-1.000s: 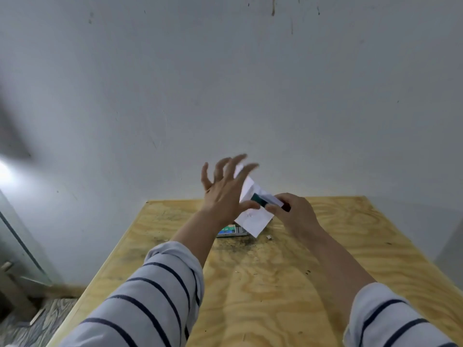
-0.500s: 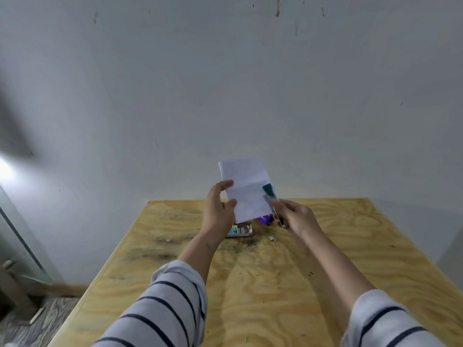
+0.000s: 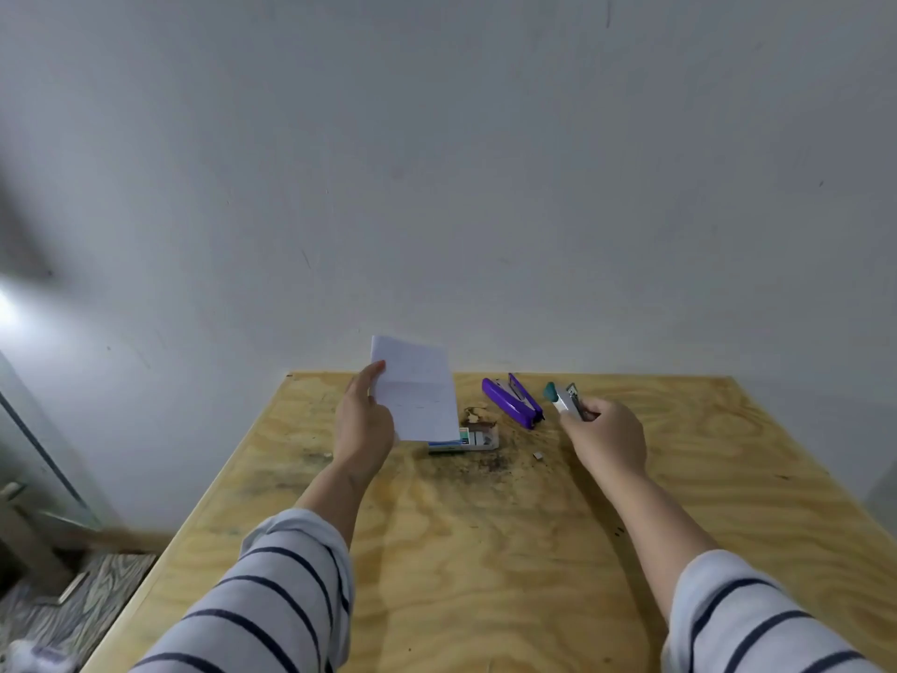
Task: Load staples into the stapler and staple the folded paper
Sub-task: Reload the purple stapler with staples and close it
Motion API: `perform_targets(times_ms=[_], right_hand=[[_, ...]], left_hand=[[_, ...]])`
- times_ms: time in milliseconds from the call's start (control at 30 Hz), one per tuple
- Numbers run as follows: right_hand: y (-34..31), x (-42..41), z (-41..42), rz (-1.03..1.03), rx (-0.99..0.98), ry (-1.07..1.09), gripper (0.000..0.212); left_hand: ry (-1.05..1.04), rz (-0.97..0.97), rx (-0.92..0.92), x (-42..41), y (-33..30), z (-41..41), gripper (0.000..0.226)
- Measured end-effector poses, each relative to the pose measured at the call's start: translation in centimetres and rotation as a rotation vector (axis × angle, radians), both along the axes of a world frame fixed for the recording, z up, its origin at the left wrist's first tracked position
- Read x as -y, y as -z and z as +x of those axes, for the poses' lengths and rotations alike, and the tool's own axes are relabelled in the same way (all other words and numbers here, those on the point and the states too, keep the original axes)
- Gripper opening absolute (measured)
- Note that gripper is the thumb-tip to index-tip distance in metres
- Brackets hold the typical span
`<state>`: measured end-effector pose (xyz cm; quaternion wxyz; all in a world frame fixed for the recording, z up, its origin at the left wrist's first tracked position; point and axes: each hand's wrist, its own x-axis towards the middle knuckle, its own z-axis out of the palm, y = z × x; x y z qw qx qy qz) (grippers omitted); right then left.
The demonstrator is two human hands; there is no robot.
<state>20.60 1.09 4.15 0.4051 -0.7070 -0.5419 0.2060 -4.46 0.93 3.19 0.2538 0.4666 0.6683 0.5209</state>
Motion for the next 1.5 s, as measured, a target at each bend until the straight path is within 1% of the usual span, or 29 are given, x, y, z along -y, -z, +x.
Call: perform_targets(times_ms=[100,167,233,300,333,400,467,533,600,667,733,767,833,900,1000,1100,1167,1300,1400,1500], right_hand=[[0.9,-0.6,0.1,-0.023,0.172,0.054,0.017],[1.5,-1.0,0.1,-0.029,0.245,0.083,0.019],[2.0,-1.5,0.2,-0.036,0.273,0.103,0.023],[2.6,-2.2,0.0,-0.043,0.292,0.112,0.032],[2.7,-2.5,-0.1,-0.046,0.303,0.117,0.033],[2.7,-2.8,-0.6,-0.054,0.375,0.136,0.028],[2.3,-2.9,-1.2,-0.047,0.472,0.136,0.034],[1.9,-3.1,-2.0,-0.007,0.521,0.104,0.04],[1.6,-3.4,-2.8,0.04,0.582,0.065,0.038],[1.7,-3.8,-3.3,0.075,0.602,0.006,0.033],[1.9,-4.1,-3.7,0.077,0.601,-0.056,0.03],[2.0,-4.3,-3.9,0.063,0.619,-0.071,0.031],[2.1,-4.6,-4.1,0.03,0.652,-0.088,0.038],[2.3,-4.8,-4.2,0.013,0.641,-0.102,0.045],[2.3,-4.9,-4.1,-0.006,0.603,-0.095,0.05],[2.1,-4.9,-4.2,-0.042,0.638,-0.095,0.048],[2.0,-4.8,-4.3,-0.06,0.61,-0.104,0.046],[1.8,-4.1,-4.4,-0.018,0.415,-0.12,0.041],[1.3,-3.2,-4.3,0.094,0.258,-0.139,0.049],[0.7,-2.3,-4.4,0.184,0.152,-0.188,0.054]], left_hand=[[-0.046,-0.049,-0.029,0.0,1.4,-1.1,0.066],[-0.086,-0.094,-0.105,0.2,2.2,-1.7,0.066],[-0.13,-0.14,-0.221,0.7,2.8,-2.0,0.065],[-0.15,-0.161,-0.39,1.1,3.2,-1.9,0.066],[-0.147,-0.164,-0.465,1.0,3.3,-1.8,0.066],[-0.137,-0.19,-0.57,0.7,3.4,-1.6,0.065],[-0.13,-0.225,-0.639,0.5,3.5,-1.5,0.062],[-0.135,-0.223,-0.667,0.4,3.6,-1.4,0.06],[-0.155,-0.183,-0.651,0.4,3.5,-1.3,0.056],[-0.149,-0.128,-0.649,0.6,3.2,-1.0,0.045],[-0.103,-0.093,-0.685,0.8,3.1,-0.7,0.03],[-0.081,-0.101,-0.705,0.9,3.1,-0.6,0.026],[-0.08,-0.156,-0.73,0.9,3.4,-0.6,0.027],[-0.119,-0.211,-0.719,0.8,3.5,-0.7,0.033],[-0.175,-0.235,-0.703,0.6,3.7,-0.8,0.045],[-0.176,-0.224,-0.706,0.6,3.8,-0.7,0.043],[-0.158,-0.211,-0.714,0.7,3.8,-0.7,0.039],[-0.159,-0.134,-0.729,0.9,3.3,-0.5,0.034],[-0.131,-0.002,-0.767,1.4,2.9,0.0,0.028],[-0.081,0.081,-0.786,1.7,2.1,0.9,0.025]])
